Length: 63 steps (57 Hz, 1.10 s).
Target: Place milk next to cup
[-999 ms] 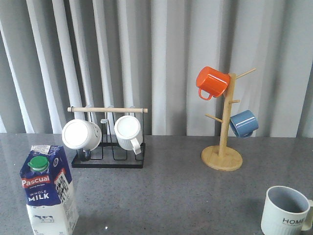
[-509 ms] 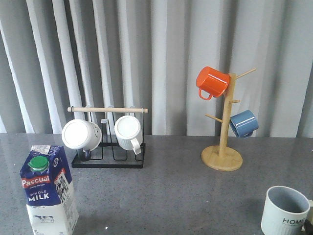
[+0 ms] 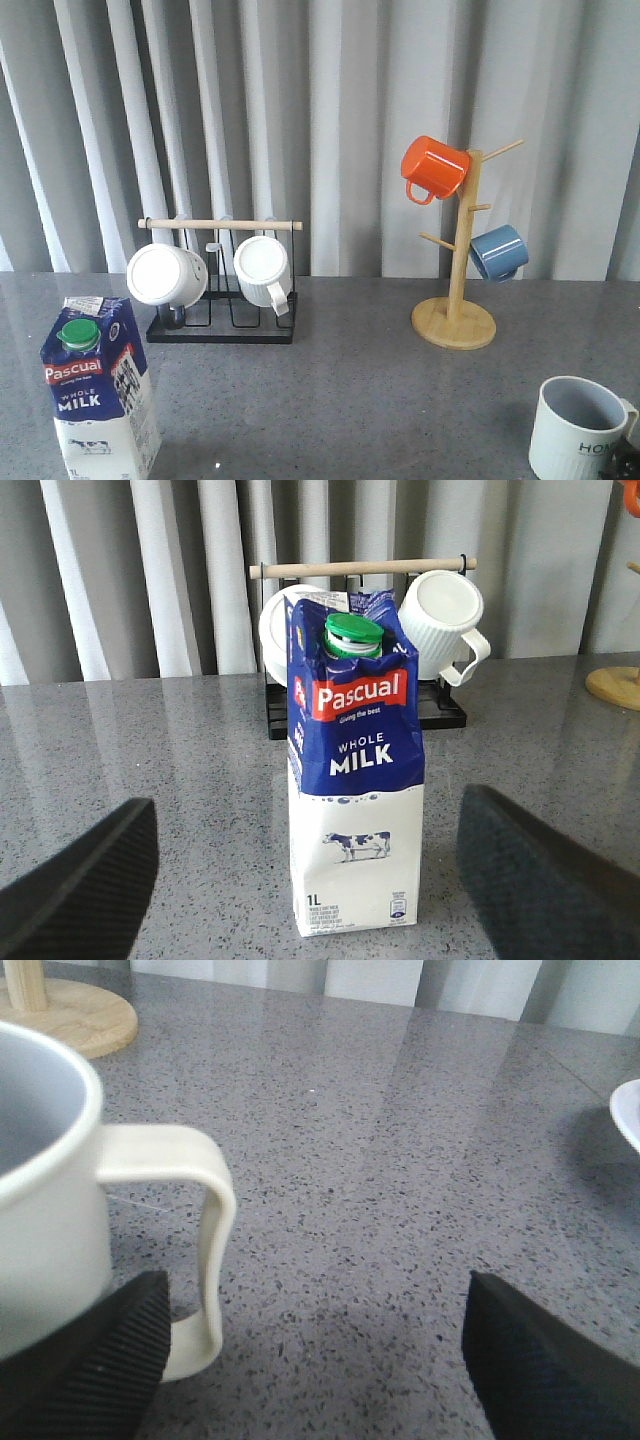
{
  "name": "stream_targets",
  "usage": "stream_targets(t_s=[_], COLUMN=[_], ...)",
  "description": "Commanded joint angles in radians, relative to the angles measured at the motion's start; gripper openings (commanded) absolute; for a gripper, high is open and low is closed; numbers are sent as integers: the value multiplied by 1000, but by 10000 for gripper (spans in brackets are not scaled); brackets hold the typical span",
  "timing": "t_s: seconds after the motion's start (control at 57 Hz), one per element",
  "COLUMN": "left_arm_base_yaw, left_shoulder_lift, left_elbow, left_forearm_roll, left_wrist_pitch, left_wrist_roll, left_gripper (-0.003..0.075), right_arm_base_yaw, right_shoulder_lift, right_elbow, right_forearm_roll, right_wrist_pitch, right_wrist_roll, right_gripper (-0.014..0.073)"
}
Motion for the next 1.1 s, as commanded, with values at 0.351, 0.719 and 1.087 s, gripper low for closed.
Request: stream_targets(t_s=[0.351, 0.719, 1.087], left_arm_base_yaw=[-6, -6, -6], left_shoulder_lift=[1, 1, 1], left_elbow=[-25, -25, -25], left_forearm_roll=[-6, -6, -6], left_wrist_pitch=[-69, -69, -69], left_wrist_roll=[-1, -1, -1], left_gripper=[590, 590, 590], right_arm_base_yaw=[-6, -5, 1], right_shoulder_lift=[18, 18, -52], right_elbow=[-88, -94, -94], right_forearm_roll=[-79, -78, -159], right_wrist_pitch=[-97, -105, -132], right_wrist_roll=[-4, 102, 238], right_gripper=[183, -7, -6])
